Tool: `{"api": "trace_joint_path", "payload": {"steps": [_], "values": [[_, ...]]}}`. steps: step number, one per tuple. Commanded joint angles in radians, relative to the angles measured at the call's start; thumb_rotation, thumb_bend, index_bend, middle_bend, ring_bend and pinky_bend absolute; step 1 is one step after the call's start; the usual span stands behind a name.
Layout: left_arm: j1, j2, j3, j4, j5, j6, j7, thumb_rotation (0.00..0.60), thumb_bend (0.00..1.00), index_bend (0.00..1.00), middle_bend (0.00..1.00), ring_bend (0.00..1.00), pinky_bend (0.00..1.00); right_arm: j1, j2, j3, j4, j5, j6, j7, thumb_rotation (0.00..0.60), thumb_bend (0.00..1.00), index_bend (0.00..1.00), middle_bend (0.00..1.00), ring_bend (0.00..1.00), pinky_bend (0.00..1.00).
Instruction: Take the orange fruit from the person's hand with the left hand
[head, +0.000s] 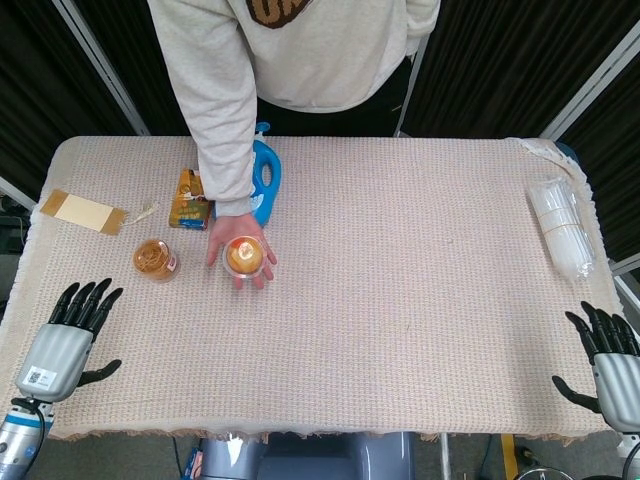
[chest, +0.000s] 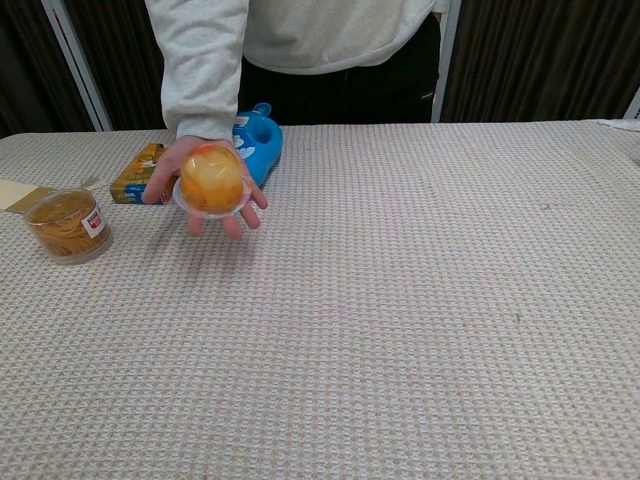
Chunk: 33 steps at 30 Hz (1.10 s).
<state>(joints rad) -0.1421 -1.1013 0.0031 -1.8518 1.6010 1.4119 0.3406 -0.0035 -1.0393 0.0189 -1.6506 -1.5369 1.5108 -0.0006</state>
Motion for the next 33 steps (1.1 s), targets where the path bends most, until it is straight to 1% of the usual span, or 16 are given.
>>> {"api": "trace_joint_path", "payload": {"steps": [1, 2, 4, 5, 7, 8, 11, 13, 15, 18, 21, 24, 27, 29, 33], "values": [[-0.076, 0.025, -0.073, -0.093, -0.125, -0.103, 0.052, 0.6, 0.06, 0.0, 0.0, 0.0, 0.0, 0.003, -0.001, -0.001, -0.002, 0.0, -0.005, 0.001, 0.6, 0.11, 0.11, 0.0, 0.0, 0.0], [-0.093, 0.027, -0.089, -0.107, -0.153, -0.123, 0.063, 0.6, 0.08, 0.0, 0.0, 0.0, 0.0, 0.004, -0.001, -0.001, -0.002, 0.0, -0.007, 0.002, 0.6, 0.11, 0.11, 0.0, 0.0, 0.0], [-0.155, 0.026, -0.145, -0.149, -0.257, -0.189, 0.117, 0.6, 0.08, 0.0, 0.0, 0.0, 0.0, 0.006, 0.001, -0.001, -0.002, 0.001, -0.011, 0.006, 0.6, 0.11, 0.11, 0.0, 0.0, 0.0], [-0.176, 0.024, -0.161, -0.156, -0.289, -0.208, 0.137, 0.6, 0.08, 0.0, 0.0, 0.0, 0.0, 0.006, 0.002, -0.001, -0.001, 0.001, -0.011, 0.008, 0.6, 0.11, 0.11, 0.0, 0.0, 0.0], [-0.246, 0.005, -0.209, -0.166, -0.394, -0.263, 0.218, 0.6, 0.09, 0.01, 0.0, 0.0, 0.0, 0.004, 0.004, -0.002, -0.001, -0.001, -0.009, 0.015, 0.6, 0.11, 0.11, 0.0, 0.0, 0.0], [-0.27, -0.004, -0.223, -0.165, -0.434, -0.28, 0.249, 0.6, 0.09, 0.01, 0.0, 0.0, 0.0, 0.004, 0.005, -0.003, -0.001, -0.003, -0.008, 0.016, 0.6, 0.11, 0.11, 0.0, 0.0, 0.0], [-0.378, -0.058, -0.271, -0.159, -0.62, -0.322, 0.388, 0.6, 0.09, 0.02, 0.0, 0.0, 0.0, 0.003, 0.008, -0.006, -0.002, -0.005, -0.009, 0.024, 0.6, 0.11, 0.11, 0.0, 0.0, 0.0], [-0.45, -0.101, -0.294, -0.155, -0.737, -0.323, 0.475, 0.6, 0.09, 0.04, 0.0, 0.0, 0.02, 0.003, 0.01, -0.007, -0.001, -0.004, -0.011, 0.03, 0.6, 0.11, 0.11, 0.0, 0.0, 0.0], [-0.497, -0.134, -0.306, -0.146, -0.806, -0.314, 0.532, 0.6, 0.09, 0.05, 0.0, 0.0, 0.04, 0.003, 0.012, -0.008, -0.001, 0.0, -0.014, 0.035, 0.6, 0.11, 0.12, 0.0, 0.0, 0.0], [-0.592, -0.213, -0.328, -0.108, -0.946, -0.265, 0.638, 0.6, 0.1, 0.06, 0.0, 0.0, 0.08, 0.002, 0.017, -0.009, -0.002, 0.005, -0.019, 0.045, 0.6, 0.11, 0.12, 0.0, 0.0, 0.0], [-0.666, -0.279, -0.345, -0.073, -1.062, -0.223, 0.707, 0.6, 0.1, 0.09, 0.0, 0.0, 0.11, 0.0, 0.022, -0.012, -0.004, 0.008, -0.022, 0.05, 0.6, 0.11, 0.12, 0.0, 0.0, 0.0], [-0.73, -0.335, -0.36, -0.04, -1.137, -0.186, 0.753, 0.6, 0.1, 0.12, 0.0, 0.01, 0.13, -0.001, 0.026, -0.013, -0.006, 0.008, -0.022, 0.053, 0.6, 0.11, 0.12, 0.0, 0.0, 0.0], [-0.778, -0.381, -0.37, -0.009, -1.179, -0.157, 0.772, 0.6, 0.1, 0.14, 0.01, 0.04, 0.15, -0.002, 0.028, -0.014, -0.007, 0.01, -0.022, 0.057, 0.6, 0.11, 0.12, 0.0, 0.0, 0.0], [-0.802, -0.405, -0.372, 0.008, -1.197, -0.141, 0.779, 0.6, 0.1, 0.16, 0.03, 0.05, 0.16, -0.003, 0.029, -0.013, -0.007, 0.011, -0.022, 0.06, 0.6, 0.11, 0.12, 0.0, 0.0, 0.0], [-0.837, -0.444, -0.359, 0.043, -1.206, -0.116, 0.793, 0.6, 0.11, 0.18, 0.06, 0.06, 0.17, -0.006, 0.032, -0.013, -0.007, 0.015, -0.021, 0.066, 0.6, 0.11, 0.12, 0.0, 0.0, 0.0]]}}
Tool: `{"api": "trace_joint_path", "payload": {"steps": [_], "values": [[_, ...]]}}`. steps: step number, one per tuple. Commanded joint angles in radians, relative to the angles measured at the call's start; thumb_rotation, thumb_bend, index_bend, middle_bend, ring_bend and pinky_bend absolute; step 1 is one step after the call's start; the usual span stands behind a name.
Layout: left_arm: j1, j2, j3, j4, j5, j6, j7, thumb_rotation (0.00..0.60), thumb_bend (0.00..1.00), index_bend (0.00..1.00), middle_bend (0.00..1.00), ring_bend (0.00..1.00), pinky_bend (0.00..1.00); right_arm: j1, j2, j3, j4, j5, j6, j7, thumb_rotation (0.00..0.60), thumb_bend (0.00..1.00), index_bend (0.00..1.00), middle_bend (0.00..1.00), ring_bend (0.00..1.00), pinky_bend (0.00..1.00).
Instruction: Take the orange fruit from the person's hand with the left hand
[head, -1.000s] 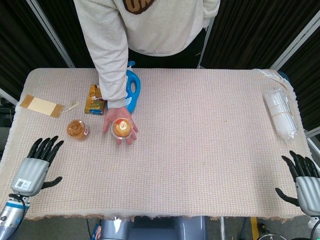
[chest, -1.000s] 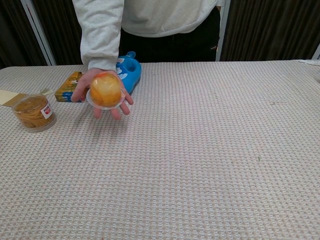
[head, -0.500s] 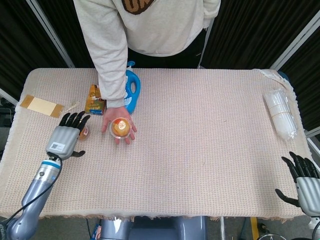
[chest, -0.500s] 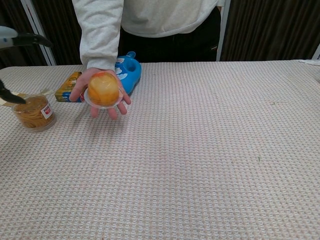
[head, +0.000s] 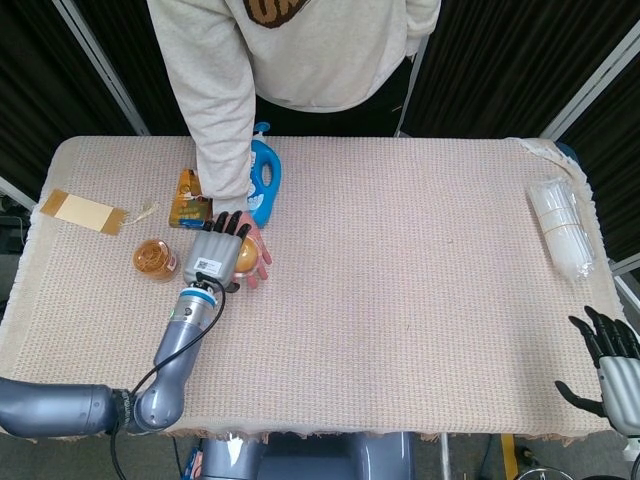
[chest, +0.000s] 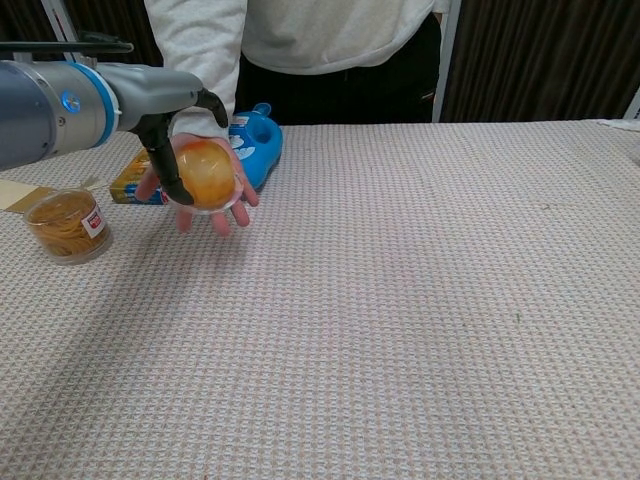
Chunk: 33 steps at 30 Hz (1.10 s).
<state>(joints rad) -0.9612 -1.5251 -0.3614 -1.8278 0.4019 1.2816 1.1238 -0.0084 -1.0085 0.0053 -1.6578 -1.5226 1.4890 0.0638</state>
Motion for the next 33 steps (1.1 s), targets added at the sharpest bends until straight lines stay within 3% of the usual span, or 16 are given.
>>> {"api": "trace_joint_path", "payload": {"steps": [1, 6, 10, 14, 17, 22, 33], "values": [[-0.024, -0.029, 0.009, 0.028, -0.01, 0.02, 0.011, 0.6, 0.11, 0.18, 0.06, 0.06, 0.17, -0.002, 0.001, 0.0, 0.0, 0.001, 0.001, 0.002, 0.6, 0.11, 0.12, 0.0, 0.0, 0.0], [-0.05, -0.066, 0.02, 0.073, -0.029, 0.039, 0.013, 0.6, 0.12, 0.2, 0.06, 0.06, 0.17, -0.004, 0.003, -0.001, -0.004, 0.003, 0.003, 0.003, 0.6, 0.11, 0.12, 0.0, 0.0, 0.0], [-0.06, -0.085, 0.027, 0.093, -0.055, 0.042, 0.018, 0.6, 0.2, 0.32, 0.11, 0.11, 0.21, -0.005, 0.003, 0.0, -0.005, 0.005, 0.003, 0.002, 0.6, 0.11, 0.12, 0.0, 0.0, 0.0], [-0.068, -0.106, 0.038, 0.12, -0.044, 0.068, 0.011, 0.6, 0.47, 0.65, 0.43, 0.39, 0.45, -0.006, 0.004, 0.0, -0.006, 0.007, 0.002, 0.003, 0.6, 0.11, 0.12, 0.0, 0.0, 0.0], [-0.059, -0.125, 0.06, 0.143, 0.034, 0.093, -0.034, 0.6, 0.56, 0.76, 0.53, 0.48, 0.53, -0.006, 0.004, 0.0, -0.007, 0.008, 0.003, 0.004, 0.6, 0.11, 0.12, 0.0, 0.0, 0.0], [-0.026, -0.12, 0.106, 0.142, 0.169, 0.111, -0.115, 0.6, 0.58, 0.78, 0.55, 0.5, 0.55, -0.007, 0.002, 0.001, -0.006, 0.006, 0.006, -0.004, 0.6, 0.11, 0.12, 0.0, 0.0, 0.0], [0.055, 0.016, 0.162, -0.024, 0.341, 0.139, -0.206, 0.6, 0.59, 0.78, 0.56, 0.51, 0.55, -0.01, -0.002, 0.003, -0.006, 0.007, 0.013, -0.018, 0.6, 0.11, 0.12, 0.0, 0.0, 0.0]]}}
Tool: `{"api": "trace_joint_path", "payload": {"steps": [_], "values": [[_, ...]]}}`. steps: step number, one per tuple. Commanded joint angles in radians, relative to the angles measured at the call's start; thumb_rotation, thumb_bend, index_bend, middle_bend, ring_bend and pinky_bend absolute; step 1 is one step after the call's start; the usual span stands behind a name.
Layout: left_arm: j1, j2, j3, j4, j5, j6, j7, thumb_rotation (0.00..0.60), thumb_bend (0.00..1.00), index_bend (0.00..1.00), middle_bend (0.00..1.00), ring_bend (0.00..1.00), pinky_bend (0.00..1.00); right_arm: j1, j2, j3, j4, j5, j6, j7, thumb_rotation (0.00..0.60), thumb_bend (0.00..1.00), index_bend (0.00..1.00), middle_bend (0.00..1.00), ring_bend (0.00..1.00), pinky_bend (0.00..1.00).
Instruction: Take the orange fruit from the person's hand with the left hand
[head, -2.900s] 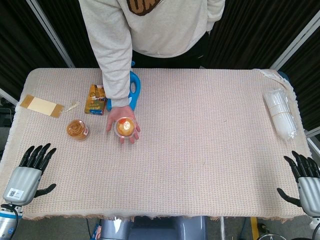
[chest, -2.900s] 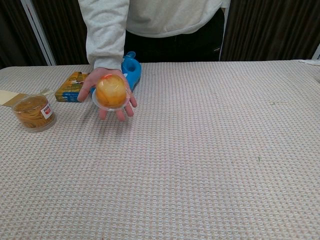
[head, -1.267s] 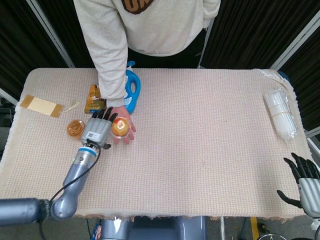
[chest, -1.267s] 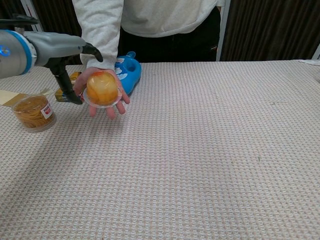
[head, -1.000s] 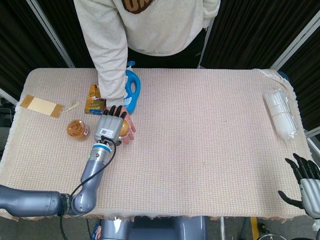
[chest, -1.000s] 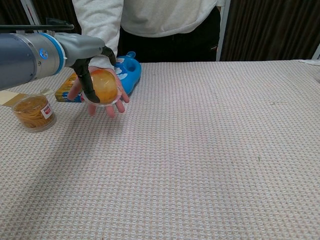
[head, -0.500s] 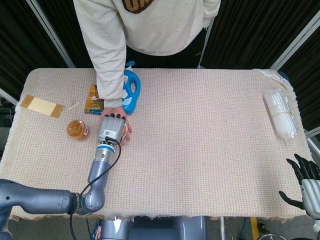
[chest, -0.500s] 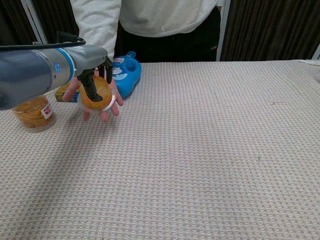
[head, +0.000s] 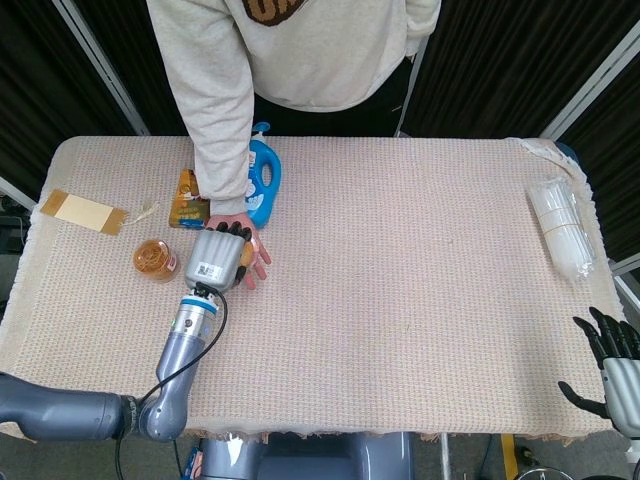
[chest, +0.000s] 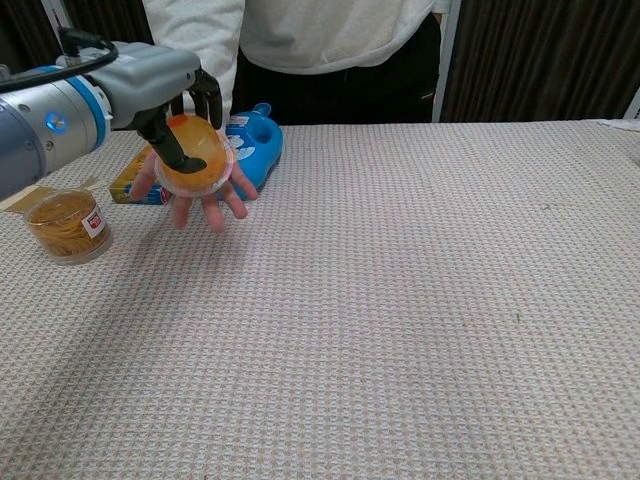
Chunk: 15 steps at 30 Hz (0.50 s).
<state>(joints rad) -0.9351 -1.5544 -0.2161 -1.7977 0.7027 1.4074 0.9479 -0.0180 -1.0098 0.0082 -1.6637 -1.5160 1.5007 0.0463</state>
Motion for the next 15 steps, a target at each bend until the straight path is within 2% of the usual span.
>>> {"api": "trace_joint_path", "payload": {"steps": [1, 5, 8, 9, 13, 15], "values": [[0.045, 0.076, 0.027, -0.091, 0.066, 0.019, -0.045, 0.6, 0.59, 0.78, 0.56, 0.51, 0.55, -0.001, -0.001, 0.001, -0.001, 0.0, 0.002, -0.003, 0.6, 0.11, 0.12, 0.0, 0.0, 0.0], [0.1, 0.161, 0.073, -0.193, 0.139, 0.03, -0.095, 0.6, 0.59, 0.79, 0.56, 0.51, 0.55, -0.002, -0.002, 0.0, -0.004, -0.001, 0.004, -0.012, 0.6, 0.11, 0.12, 0.0, 0.0, 0.0], [0.157, 0.232, 0.144, -0.261, 0.219, 0.02, -0.158, 0.6, 0.59, 0.79, 0.56, 0.51, 0.55, -0.003, -0.003, 0.002, -0.006, 0.004, 0.004, -0.012, 0.6, 0.11, 0.12, 0.0, 0.0, 0.0], [0.167, 0.242, 0.16, -0.268, 0.232, 0.019, -0.166, 0.6, 0.59, 0.79, 0.56, 0.51, 0.55, -0.003, -0.003, 0.002, -0.006, 0.005, 0.004, -0.013, 0.6, 0.11, 0.12, 0.0, 0.0, 0.0], [0.249, 0.302, 0.296, -0.269, 0.354, -0.004, -0.245, 0.6, 0.59, 0.79, 0.56, 0.51, 0.55, -0.001, -0.005, 0.003, -0.007, 0.004, 0.002, -0.019, 0.6, 0.11, 0.12, 0.0, 0.0, 0.0], [0.277, 0.31, 0.337, -0.243, 0.401, -0.019, -0.284, 0.6, 0.59, 0.79, 0.56, 0.51, 0.55, -0.002, -0.006, 0.002, -0.008, 0.003, 0.003, -0.023, 0.6, 0.11, 0.12, 0.0, 0.0, 0.0]]}}
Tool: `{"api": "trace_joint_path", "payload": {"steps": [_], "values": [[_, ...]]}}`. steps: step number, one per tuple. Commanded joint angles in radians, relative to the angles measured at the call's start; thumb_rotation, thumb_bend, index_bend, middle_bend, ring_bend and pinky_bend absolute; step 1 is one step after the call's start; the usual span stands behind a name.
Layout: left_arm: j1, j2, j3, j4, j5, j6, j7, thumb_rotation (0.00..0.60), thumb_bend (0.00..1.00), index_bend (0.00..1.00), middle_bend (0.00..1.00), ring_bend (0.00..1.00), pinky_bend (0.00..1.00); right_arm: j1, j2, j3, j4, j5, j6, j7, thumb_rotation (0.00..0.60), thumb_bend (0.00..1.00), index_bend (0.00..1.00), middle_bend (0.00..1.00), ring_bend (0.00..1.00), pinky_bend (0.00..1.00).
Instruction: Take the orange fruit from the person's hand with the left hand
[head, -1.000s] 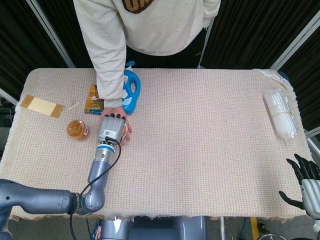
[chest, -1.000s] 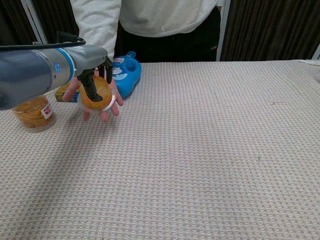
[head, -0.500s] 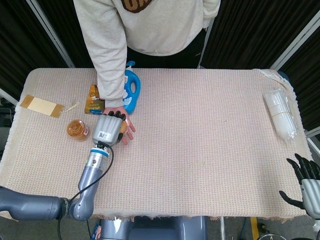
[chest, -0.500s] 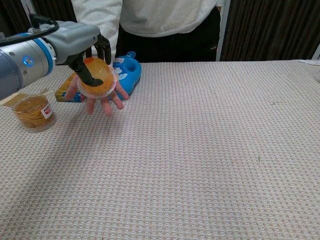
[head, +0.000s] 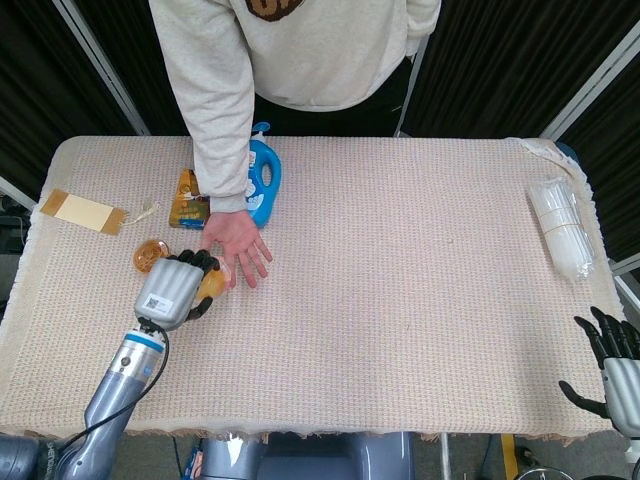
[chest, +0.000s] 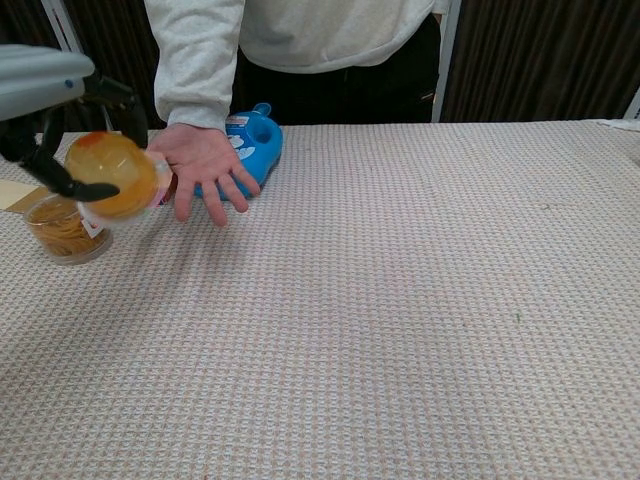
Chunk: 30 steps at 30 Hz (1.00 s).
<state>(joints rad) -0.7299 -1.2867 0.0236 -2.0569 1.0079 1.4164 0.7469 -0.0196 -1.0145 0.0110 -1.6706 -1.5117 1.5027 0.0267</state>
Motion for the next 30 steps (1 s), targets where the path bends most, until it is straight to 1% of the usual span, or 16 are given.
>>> {"api": "trace_joint_path", "payload": {"steps": [1, 5, 8, 10, 11, 12, 13, 14, 15, 17, 18, 21, 23, 26, 28, 30], "values": [[0.088, 0.04, 0.118, 0.038, 0.115, -0.037, -0.102, 0.6, 0.59, 0.79, 0.56, 0.51, 0.55, 0.0, -0.002, 0.0, -0.002, -0.002, 0.001, -0.005, 0.6, 0.11, 0.12, 0.0, 0.0, 0.0], [0.129, 0.003, 0.165, 0.127, 0.146, -0.075, -0.139, 0.6, 0.59, 0.79, 0.56, 0.51, 0.55, 0.001, -0.004, 0.001, -0.003, 0.0, 0.0, -0.01, 0.6, 0.11, 0.12, 0.0, 0.0, 0.0], [0.145, -0.038, 0.179, 0.194, 0.152, -0.109, -0.143, 0.6, 0.59, 0.78, 0.56, 0.5, 0.54, 0.002, -0.004, 0.001, -0.004, 0.001, -0.002, -0.011, 0.6, 0.11, 0.12, 0.0, 0.0, 0.0], [0.151, -0.064, 0.18, 0.231, 0.151, -0.123, -0.141, 0.6, 0.59, 0.77, 0.53, 0.48, 0.53, 0.002, -0.004, 0.001, -0.005, 0.002, -0.003, -0.011, 0.6, 0.11, 0.12, 0.0, 0.0, 0.0], [0.152, -0.073, 0.179, 0.244, 0.15, -0.127, -0.14, 0.6, 0.58, 0.73, 0.47, 0.44, 0.5, 0.002, -0.004, 0.002, -0.005, 0.002, -0.003, -0.011, 0.6, 0.11, 0.12, 0.0, 0.0, 0.0], [0.155, -0.092, 0.178, 0.269, 0.146, -0.138, -0.136, 0.6, 0.56, 0.67, 0.39, 0.39, 0.44, 0.002, -0.004, 0.002, -0.004, 0.002, -0.002, -0.011, 0.6, 0.11, 0.12, 0.0, 0.0, 0.0], [0.155, -0.101, 0.177, 0.281, 0.142, -0.145, -0.131, 0.6, 0.55, 0.64, 0.35, 0.36, 0.42, 0.001, -0.004, 0.002, -0.004, 0.002, -0.002, -0.01, 0.6, 0.11, 0.12, 0.0, 0.0, 0.0], [0.155, -0.114, 0.176, 0.298, 0.13, -0.159, -0.119, 0.6, 0.51, 0.57, 0.26, 0.28, 0.35, 0.001, -0.003, 0.002, -0.004, 0.003, -0.002, -0.009, 0.6, 0.11, 0.12, 0.0, 0.0, 0.0], [0.153, -0.122, 0.174, 0.305, 0.115, -0.175, -0.108, 0.6, 0.45, 0.44, 0.13, 0.15, 0.23, 0.001, -0.003, 0.002, -0.004, 0.003, -0.002, -0.008, 0.6, 0.11, 0.12, 0.0, 0.0, 0.0], [0.15, -0.128, 0.167, 0.303, 0.09, -0.194, -0.098, 0.6, 0.37, 0.28, 0.01, 0.02, 0.1, 0.001, -0.003, 0.002, -0.003, 0.003, -0.002, -0.007, 0.6, 0.11, 0.12, 0.0, 0.0, 0.0], [0.149, -0.128, 0.159, 0.297, 0.077, -0.202, -0.095, 0.6, 0.34, 0.21, 0.0, 0.0, 0.05, 0.001, -0.003, 0.002, -0.003, 0.003, -0.002, -0.006, 0.6, 0.11, 0.12, 0.0, 0.0, 0.0], [0.152, -0.119, 0.136, 0.27, 0.065, -0.2, -0.107, 0.6, 0.28, 0.08, 0.0, 0.0, 0.0, 0.0, -0.003, 0.002, -0.001, 0.001, 0.0, -0.005, 0.6, 0.11, 0.12, 0.0, 0.0, 0.0], [0.161, -0.102, 0.123, 0.248, 0.075, -0.186, -0.119, 0.6, 0.26, 0.05, 0.0, 0.0, 0.0, 0.0, -0.003, 0.002, -0.001, 0.001, 0.0, -0.005, 0.6, 0.11, 0.12, 0.0, 0.0, 0.0], [0.179, -0.062, 0.108, 0.21, 0.111, -0.148, -0.153, 0.6, 0.24, 0.05, 0.0, 0.0, 0.0, 0.0, -0.003, 0.002, 0.0, 0.0, 0.001, -0.006, 0.6, 0.11, 0.12, 0.0, 0.0, 0.0], [0.203, -0.029, 0.103, 0.183, 0.151, -0.105, -0.189, 0.6, 0.24, 0.05, 0.0, 0.0, 0.0, 0.0, -0.004, 0.003, 0.0, 0.0, 0.001, -0.007, 0.6, 0.11, 0.12, 0.0, 0.0, 0.0], [0.236, 0.005, 0.109, 0.163, 0.203, -0.056, -0.232, 0.6, 0.24, 0.05, 0.0, 0.0, 0.0, 0.001, -0.004, 0.003, 0.0, 0.0, 0.001, -0.008, 0.6, 0.11, 0.12, 0.0, 0.0, 0.0]]}}
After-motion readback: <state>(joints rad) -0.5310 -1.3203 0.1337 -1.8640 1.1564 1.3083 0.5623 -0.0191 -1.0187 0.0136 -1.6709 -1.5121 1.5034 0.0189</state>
